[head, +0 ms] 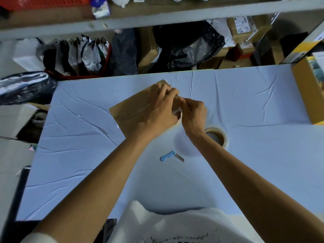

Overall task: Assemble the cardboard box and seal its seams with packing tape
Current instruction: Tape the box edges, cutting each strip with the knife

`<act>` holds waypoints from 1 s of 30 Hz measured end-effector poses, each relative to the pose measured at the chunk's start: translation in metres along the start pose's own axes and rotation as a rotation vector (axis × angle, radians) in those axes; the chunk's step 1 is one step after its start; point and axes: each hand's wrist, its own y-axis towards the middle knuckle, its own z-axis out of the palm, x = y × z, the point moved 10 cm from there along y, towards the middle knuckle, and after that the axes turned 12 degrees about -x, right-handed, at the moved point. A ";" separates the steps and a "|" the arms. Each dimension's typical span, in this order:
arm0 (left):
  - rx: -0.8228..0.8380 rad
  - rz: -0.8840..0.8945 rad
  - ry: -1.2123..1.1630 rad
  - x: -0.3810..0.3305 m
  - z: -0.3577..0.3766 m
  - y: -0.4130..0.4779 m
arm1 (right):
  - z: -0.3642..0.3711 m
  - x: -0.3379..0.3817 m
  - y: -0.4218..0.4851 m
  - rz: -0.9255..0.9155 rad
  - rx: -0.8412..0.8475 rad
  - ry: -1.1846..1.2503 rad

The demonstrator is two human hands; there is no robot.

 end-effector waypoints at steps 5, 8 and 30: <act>0.107 0.091 0.211 0.017 -0.025 0.020 | 0.014 0.014 0.020 -0.087 0.130 -0.099; 0.196 0.102 0.201 0.032 -0.026 0.027 | 0.024 0.016 0.023 -0.069 0.182 -0.169; 0.034 -0.148 0.298 0.091 -0.061 0.039 | 0.053 0.003 -0.062 -0.085 0.549 0.014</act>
